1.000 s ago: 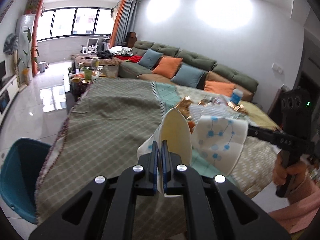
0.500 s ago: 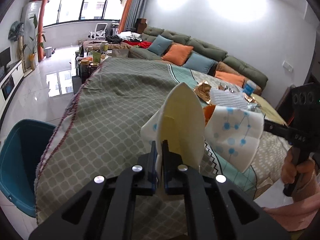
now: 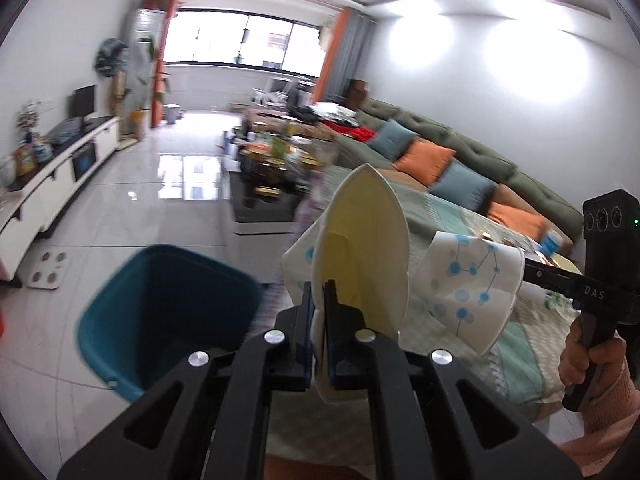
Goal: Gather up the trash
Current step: 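Lower both cups into the teal bin and open both tools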
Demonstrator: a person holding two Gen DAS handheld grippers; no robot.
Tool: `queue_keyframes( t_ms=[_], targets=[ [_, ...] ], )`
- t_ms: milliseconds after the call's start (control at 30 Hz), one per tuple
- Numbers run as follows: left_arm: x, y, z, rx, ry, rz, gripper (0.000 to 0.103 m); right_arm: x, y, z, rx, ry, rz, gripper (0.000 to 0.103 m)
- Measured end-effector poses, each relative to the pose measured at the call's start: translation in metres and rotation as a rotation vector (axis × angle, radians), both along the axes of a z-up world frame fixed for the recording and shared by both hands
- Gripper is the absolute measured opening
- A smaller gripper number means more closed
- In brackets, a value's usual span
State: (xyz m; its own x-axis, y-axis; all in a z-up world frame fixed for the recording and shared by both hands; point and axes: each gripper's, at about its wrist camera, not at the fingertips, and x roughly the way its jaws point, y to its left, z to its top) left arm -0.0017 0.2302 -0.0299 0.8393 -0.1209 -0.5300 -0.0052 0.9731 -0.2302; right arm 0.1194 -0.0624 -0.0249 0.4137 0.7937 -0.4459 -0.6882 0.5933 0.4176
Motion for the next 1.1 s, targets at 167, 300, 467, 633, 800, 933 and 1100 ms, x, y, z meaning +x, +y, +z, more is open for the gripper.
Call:
queue_keyframes(
  t_ms=[167,300,467,633,800,933,1100],
  targets=[
    [-0.006,0.032,0.000,0.019,0.006,0.102,0.007,0.017,0.044,0.005,-0.008,0.003,0.058,0.003],
    [-0.004,0.053,-0.004,0.018,0.026,0.165,0.007,0.027,0.072,0.007,-0.020,0.007,0.085,0.003],
    [0.002,0.070,-0.012,0.011,0.056,0.212,0.007,0.033,0.105,0.005,-0.044,0.016,0.110,0.003],
    [0.011,0.079,-0.025,-0.002,0.090,0.243,0.007,0.039,0.136,-0.007,-0.090,0.040,0.134,0.003],
    [0.016,0.095,-0.041,-0.038,0.126,0.275,0.007,0.047,0.163,-0.019,-0.142,0.072,0.141,0.005],
    [0.013,0.102,-0.045,-0.056,0.131,0.291,0.008,0.051,0.181,-0.024,-0.180,0.099,0.146,0.009],
    [0.011,0.098,-0.043,-0.056,0.127,0.301,0.023,0.052,0.199,-0.032,-0.200,0.125,0.154,0.014]
  ],
)
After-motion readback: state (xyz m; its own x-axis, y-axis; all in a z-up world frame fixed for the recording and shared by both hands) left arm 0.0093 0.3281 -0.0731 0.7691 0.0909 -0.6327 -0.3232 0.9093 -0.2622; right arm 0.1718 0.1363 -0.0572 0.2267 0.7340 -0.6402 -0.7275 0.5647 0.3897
